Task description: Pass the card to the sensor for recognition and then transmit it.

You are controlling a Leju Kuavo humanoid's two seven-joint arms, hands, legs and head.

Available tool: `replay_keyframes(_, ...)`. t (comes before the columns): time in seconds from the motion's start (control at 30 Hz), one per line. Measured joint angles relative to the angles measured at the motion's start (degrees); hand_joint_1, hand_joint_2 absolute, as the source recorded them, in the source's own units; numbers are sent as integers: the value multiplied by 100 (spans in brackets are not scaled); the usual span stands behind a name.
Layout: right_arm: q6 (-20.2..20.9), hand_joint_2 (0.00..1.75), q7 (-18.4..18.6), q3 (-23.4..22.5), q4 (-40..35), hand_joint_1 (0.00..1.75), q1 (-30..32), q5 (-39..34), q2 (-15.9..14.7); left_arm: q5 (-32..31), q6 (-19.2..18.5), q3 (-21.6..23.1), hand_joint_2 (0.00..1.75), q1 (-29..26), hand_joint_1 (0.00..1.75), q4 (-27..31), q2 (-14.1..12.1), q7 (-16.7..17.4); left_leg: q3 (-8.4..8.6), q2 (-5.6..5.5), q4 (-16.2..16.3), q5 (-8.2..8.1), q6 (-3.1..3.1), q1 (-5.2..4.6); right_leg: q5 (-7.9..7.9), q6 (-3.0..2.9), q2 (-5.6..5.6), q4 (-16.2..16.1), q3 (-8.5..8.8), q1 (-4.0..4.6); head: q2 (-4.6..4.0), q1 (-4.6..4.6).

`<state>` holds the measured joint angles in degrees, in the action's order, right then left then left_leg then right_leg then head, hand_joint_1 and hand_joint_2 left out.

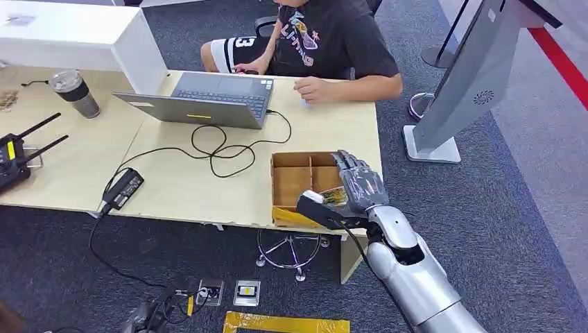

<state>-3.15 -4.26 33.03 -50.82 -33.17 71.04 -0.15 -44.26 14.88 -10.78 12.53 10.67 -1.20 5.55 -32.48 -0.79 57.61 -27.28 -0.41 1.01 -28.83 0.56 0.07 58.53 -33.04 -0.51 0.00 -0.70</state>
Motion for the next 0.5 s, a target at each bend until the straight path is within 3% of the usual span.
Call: replay_keyframes(0.5, 9, 175, -2, 28, 116, 17, -78, 50, 0, -15, -2, 0, 175, 2, 0, 0, 2, 0, 0, 0, 0, 0, 0, 0, 0, 0, 0, 0, -1, 0, 0, 0)
